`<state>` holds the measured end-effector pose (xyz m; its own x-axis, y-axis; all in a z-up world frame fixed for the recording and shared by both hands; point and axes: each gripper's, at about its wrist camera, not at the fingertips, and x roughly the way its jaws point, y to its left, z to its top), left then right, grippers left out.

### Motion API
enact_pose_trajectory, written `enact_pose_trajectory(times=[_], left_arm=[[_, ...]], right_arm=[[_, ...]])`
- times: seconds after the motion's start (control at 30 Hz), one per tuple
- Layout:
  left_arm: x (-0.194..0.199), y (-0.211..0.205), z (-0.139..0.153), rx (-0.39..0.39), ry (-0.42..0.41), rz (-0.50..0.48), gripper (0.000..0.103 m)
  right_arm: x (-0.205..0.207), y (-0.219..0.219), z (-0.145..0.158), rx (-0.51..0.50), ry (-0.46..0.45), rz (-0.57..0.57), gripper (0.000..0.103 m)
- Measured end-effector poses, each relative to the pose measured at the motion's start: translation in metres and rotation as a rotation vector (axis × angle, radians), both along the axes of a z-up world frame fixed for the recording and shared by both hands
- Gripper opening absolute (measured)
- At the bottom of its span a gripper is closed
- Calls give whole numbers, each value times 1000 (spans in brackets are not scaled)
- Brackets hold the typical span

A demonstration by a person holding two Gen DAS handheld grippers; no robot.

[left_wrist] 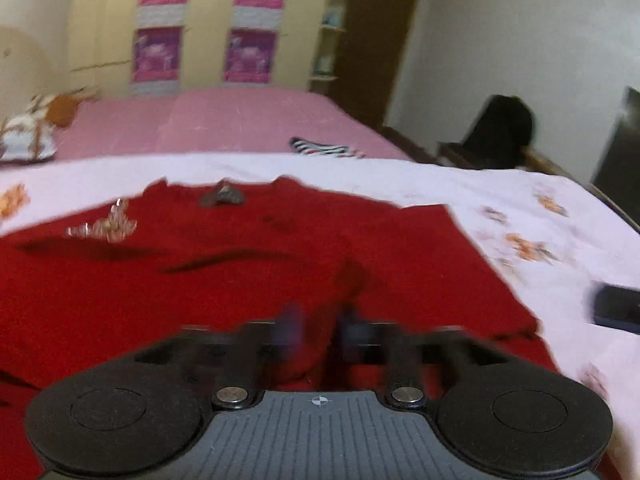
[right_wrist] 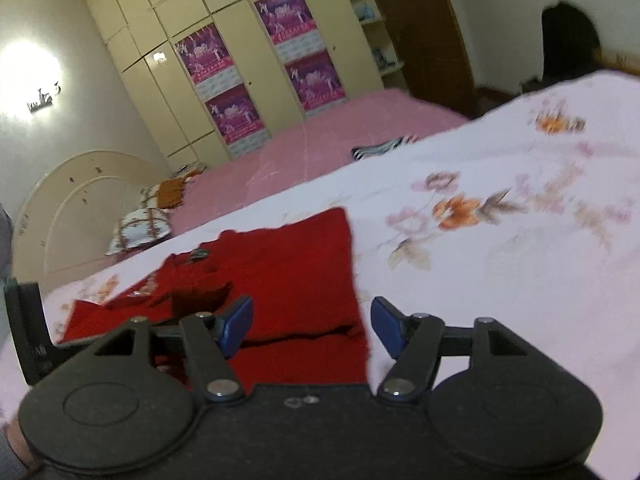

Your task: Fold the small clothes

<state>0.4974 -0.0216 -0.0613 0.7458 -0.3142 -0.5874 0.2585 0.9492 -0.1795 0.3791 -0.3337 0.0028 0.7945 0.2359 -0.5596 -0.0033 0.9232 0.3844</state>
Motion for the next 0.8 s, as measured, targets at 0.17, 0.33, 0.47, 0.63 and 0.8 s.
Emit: enact_pose_trajectory(times=[0.17,0.33,0.47,0.63,0.8], left_arm=[[-64,75,27,33,-112,195,78],[-90,171,8,133,-26,403,78],[-84,197,-9,144,12,425,78],[-77,202,-21,131,22,404,74],[-61,185,-43,148,32,381,73]], right_arm=[[27,19,-16,263,52,83,67],[70,55,-44,333,152,107,66],[92,67,-59,405,206,77,64],[92,84,-55,396,224,81,58],[83,84,-60,467,251,58,57]])
